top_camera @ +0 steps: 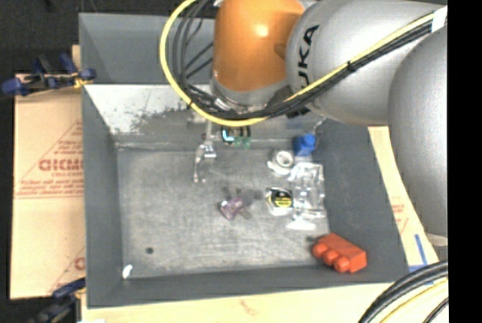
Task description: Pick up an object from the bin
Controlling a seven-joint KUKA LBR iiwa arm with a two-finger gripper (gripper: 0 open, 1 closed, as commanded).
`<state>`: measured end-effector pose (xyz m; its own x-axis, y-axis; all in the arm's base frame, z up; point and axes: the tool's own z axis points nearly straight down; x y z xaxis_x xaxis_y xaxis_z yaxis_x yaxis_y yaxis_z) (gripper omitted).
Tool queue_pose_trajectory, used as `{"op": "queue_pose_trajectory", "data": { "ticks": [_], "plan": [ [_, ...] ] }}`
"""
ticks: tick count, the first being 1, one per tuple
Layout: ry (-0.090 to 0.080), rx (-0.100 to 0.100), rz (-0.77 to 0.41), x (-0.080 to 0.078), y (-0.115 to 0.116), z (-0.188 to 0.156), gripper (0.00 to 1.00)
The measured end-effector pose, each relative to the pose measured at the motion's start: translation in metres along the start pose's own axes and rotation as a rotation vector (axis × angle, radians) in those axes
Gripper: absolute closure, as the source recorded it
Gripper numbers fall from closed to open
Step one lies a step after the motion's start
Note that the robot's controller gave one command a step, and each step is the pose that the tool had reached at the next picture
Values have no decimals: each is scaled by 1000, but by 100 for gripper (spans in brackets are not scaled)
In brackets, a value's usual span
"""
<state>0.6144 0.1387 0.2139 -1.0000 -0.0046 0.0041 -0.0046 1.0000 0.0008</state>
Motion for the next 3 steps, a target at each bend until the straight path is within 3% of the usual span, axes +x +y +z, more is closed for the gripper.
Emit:
{"op": "queue_pose_trajectory", "data": {
  "ticks": [1,2,3],
  "plan": [
    [0,4,-103,0,-79,102,0],
    [-22,-4,58,56,-93,139,0],
    [-21,-4,62,55,-94,137,100]
  ]
}}
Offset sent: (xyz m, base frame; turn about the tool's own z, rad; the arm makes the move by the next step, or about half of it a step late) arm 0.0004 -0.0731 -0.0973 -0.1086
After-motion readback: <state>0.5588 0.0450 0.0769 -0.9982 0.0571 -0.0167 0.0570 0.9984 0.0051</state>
